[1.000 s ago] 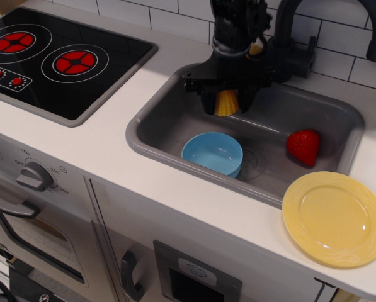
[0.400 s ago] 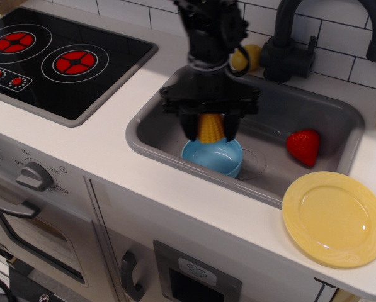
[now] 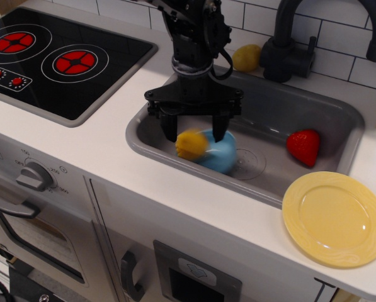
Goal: Put corn in bowl sink
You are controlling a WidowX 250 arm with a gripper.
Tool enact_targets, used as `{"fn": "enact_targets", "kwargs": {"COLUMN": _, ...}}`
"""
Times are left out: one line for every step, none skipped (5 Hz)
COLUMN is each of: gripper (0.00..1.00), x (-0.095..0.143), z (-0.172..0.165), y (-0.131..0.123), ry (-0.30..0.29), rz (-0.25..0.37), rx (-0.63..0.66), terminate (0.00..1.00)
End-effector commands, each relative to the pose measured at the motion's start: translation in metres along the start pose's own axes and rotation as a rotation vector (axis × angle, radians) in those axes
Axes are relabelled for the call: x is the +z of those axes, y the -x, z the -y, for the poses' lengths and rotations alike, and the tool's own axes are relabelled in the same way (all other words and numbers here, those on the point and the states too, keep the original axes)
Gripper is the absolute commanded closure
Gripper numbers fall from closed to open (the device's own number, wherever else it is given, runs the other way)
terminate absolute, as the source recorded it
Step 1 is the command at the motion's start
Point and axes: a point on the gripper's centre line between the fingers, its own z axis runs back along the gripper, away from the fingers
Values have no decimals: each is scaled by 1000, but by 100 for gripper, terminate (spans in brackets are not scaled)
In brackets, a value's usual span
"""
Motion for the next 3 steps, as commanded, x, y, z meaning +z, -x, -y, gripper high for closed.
{"fn": "enact_targets", "kwargs": {"gripper": 0, "x": 29, "z": 6, "y": -14, "ry": 87, "rz": 42, "rx": -4, "terminate": 0}}
{"fn": "enact_targets", "kwargs": {"gripper": 0, "x": 44, "z": 11, "y": -15, "ry": 97, "rz": 38, "rx": -4, "terminate": 0}}
{"fn": "enact_targets", "kwargs": {"gripper": 0, "x": 55, "z": 17, "y": -14, "ry": 93, "rz": 34, "rx": -8, "terminate": 0}}
